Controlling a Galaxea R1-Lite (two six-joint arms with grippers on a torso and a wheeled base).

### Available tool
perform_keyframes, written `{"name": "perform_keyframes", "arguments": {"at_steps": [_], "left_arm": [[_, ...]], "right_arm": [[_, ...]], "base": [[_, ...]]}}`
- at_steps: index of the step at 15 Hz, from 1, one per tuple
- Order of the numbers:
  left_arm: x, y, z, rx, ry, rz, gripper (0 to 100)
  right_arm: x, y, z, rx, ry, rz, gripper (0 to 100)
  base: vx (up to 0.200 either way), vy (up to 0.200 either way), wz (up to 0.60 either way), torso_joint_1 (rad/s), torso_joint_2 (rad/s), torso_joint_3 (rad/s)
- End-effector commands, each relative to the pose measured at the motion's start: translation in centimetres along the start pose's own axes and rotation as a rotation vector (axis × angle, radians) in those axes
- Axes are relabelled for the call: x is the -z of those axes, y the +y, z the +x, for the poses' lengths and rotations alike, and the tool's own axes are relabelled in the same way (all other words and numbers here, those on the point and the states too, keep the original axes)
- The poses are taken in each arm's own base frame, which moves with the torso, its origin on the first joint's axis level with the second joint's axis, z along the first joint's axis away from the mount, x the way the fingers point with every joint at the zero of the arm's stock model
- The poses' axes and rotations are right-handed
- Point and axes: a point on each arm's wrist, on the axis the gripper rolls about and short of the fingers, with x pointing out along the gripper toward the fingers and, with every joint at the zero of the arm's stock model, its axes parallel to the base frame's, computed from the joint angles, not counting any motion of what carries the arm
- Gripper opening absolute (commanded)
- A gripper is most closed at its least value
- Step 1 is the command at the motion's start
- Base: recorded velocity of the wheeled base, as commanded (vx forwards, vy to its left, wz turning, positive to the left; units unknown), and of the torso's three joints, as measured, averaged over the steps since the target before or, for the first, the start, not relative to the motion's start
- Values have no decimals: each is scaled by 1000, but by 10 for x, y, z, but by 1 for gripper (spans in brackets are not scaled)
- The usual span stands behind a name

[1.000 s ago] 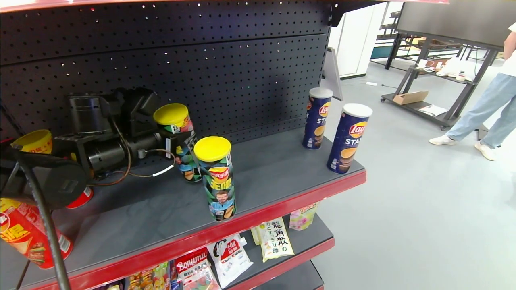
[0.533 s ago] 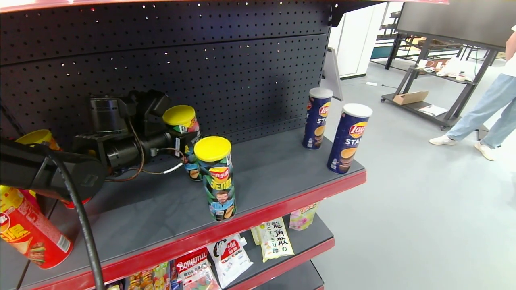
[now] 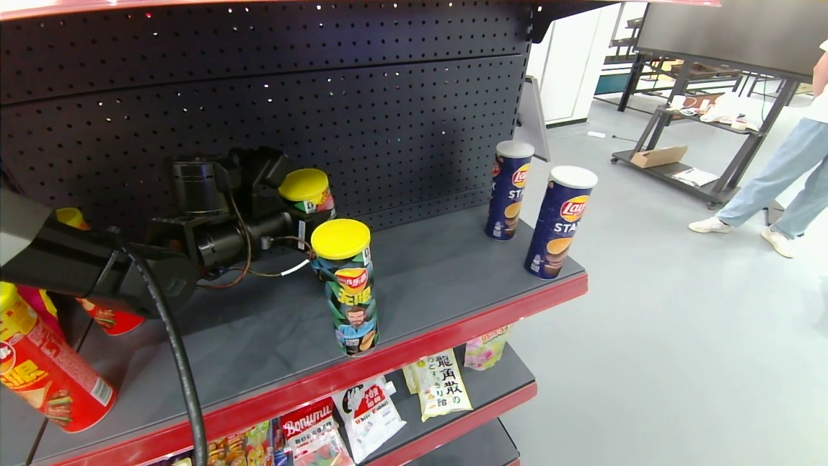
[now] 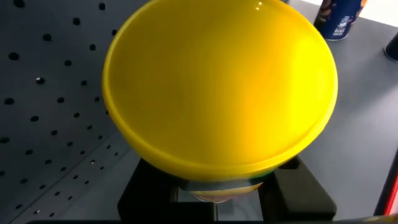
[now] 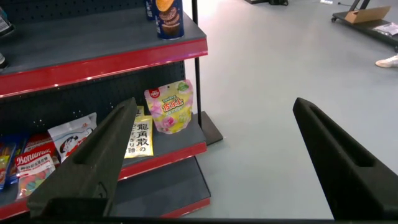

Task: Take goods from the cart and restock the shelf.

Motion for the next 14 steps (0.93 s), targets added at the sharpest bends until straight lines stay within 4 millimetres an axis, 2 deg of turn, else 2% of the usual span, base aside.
{"name": "perform_keyframes", "arguments": {"at_steps": [1, 10, 14], "left_arm": [[2, 0, 2, 3, 7, -1, 0], [4, 0, 5, -42, 28, 17, 0], [1, -6, 10, -37, 20, 13, 0]], "right_arm": [[0, 0, 0, -1, 0, -1, 100], [0, 0, 0, -1, 0, -1, 100], [0, 0, 0, -1, 0, -1, 100]], "base": [[0, 0, 0, 0, 0, 0], [0, 0, 0, 0, 0, 0], [0, 0, 0, 0, 0, 0]]}}
